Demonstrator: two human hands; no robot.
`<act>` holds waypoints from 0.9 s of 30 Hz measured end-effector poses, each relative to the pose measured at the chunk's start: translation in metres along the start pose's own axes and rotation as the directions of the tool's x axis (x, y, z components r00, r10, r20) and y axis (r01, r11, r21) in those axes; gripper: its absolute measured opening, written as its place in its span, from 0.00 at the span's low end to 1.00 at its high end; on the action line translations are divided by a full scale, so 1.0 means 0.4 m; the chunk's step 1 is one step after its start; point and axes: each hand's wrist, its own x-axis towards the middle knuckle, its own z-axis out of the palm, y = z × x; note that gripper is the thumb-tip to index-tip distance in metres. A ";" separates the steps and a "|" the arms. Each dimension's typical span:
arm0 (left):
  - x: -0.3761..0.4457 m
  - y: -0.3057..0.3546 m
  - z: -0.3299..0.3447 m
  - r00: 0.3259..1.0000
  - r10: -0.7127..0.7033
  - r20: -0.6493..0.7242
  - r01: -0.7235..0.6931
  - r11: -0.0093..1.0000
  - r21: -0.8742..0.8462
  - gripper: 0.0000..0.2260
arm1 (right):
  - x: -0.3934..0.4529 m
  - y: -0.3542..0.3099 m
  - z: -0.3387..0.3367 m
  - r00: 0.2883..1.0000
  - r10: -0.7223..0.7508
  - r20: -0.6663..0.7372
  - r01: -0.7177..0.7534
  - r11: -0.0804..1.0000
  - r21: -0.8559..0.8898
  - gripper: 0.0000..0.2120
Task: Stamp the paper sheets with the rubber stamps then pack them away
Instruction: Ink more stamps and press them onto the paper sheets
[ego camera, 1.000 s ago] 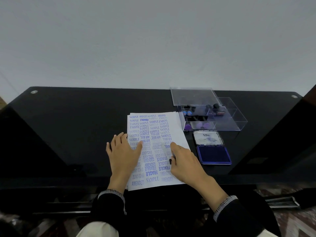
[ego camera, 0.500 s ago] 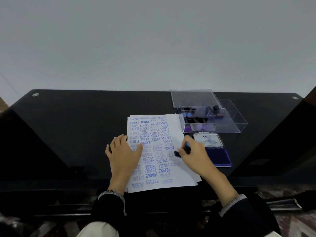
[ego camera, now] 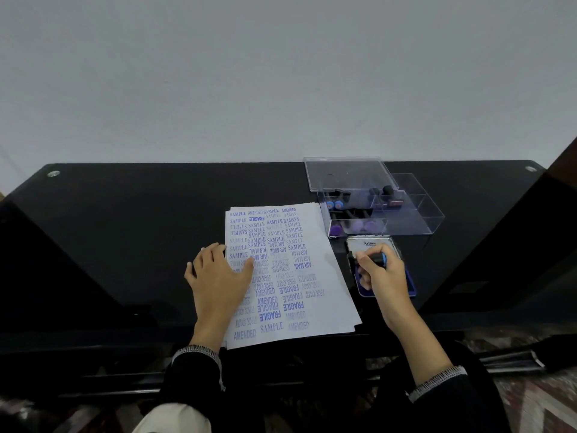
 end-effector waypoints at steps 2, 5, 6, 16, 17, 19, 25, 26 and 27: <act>0.000 0.000 0.000 1.000 0.002 -0.001 -0.002 1.000 0.002 0.29 | -0.002 0.005 -0.007 1.000 0.010 -0.021 -0.010 1.000 0.015 0.07; 0.001 0.000 0.001 1.000 0.007 -0.004 -0.007 1.000 0.012 0.29 | 0.001 0.015 -0.015 0.999 0.016 -0.039 -0.015 1.000 0.015 0.07; 0.001 0.000 0.001 1.000 0.006 -0.004 -0.006 1.000 0.010 0.29 | 0.002 0.017 -0.017 0.999 0.016 -0.044 -0.015 1.000 0.014 0.06; 0.000 0.000 -0.001 1.000 0.007 0.003 -0.007 1.000 0.010 0.29 | 0.016 -0.005 -0.083 0.991 -0.124 -0.042 0.105 0.945 -0.310 0.05; 0.000 0.000 -0.001 1.000 0.006 0.005 -0.006 1.000 0.011 0.29 | 0.020 -0.009 -0.096 0.990 -0.139 -0.032 0.118 0.923 -0.366 0.05; 0.001 -0.001 0.000 1.000 0.007 0.009 -0.007 1.000 0.015 0.29 | 0.026 -0.017 -0.117 0.987 -0.157 0.020 0.147 0.864 -0.482 0.06; 0.002 -0.003 0.001 1.000 0.011 0.014 -0.011 1.000 0.013 0.29 | 0.040 -0.035 -0.126 0.963 -0.065 0.261 0.237 0.668 -0.706 0.08; 0.002 -0.003 0.002 1.000 0.010 0.014 -0.010 1.000 0.011 0.29 | 0.042 -0.042 -0.124 0.955 -0.045 0.292 0.252 0.642 -0.724 0.09; 0.001 -0.004 0.001 1.000 0.010 0.014 -0.010 1.000 0.010 0.29 | 0.043 -0.047 -0.121 0.947 -0.032 0.320 0.273 0.607 -0.746 0.10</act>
